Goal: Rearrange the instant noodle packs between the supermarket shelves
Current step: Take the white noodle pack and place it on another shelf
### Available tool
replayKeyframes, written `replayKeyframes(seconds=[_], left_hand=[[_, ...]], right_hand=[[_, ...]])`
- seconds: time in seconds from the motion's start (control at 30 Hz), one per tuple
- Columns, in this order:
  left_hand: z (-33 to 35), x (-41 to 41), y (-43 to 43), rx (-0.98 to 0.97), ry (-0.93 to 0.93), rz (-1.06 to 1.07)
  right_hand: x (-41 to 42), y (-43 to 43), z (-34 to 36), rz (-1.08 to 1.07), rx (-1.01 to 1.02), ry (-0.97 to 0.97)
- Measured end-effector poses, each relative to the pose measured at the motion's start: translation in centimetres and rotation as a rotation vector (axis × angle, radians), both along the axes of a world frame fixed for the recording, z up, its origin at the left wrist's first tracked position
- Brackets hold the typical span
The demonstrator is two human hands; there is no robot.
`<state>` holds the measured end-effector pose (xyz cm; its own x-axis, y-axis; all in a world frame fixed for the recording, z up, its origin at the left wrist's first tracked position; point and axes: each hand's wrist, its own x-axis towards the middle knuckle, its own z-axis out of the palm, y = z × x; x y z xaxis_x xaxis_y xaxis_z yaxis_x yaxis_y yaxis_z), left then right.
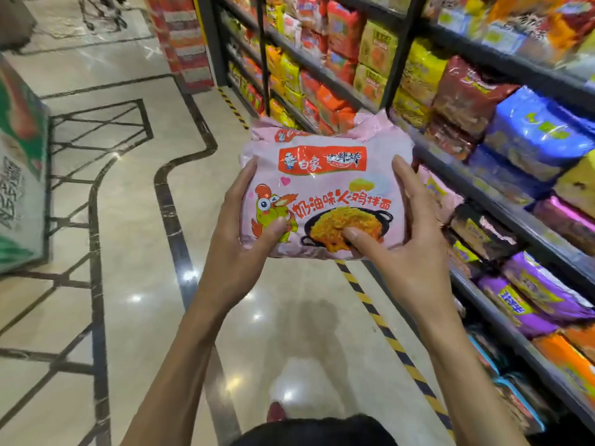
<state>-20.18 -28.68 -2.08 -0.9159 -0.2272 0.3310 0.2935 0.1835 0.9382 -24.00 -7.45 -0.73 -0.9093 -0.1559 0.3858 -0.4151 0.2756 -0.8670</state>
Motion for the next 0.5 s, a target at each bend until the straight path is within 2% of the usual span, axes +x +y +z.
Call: replayKeyframes(seconds=[0.2, 0.5], left_hand=[[-1.0, -4.5, -9.4, 0.021, -0.024, 0.058], [-2.2, -17.7, -21.0, -0.004, -0.043, 0.183]], right_hand=[[-6.4, -9.2, -0.5, 0.085, 0.079, -0.029], [-20.8, -21.1, -1.4, 0.151, 0.022, -0.072]])
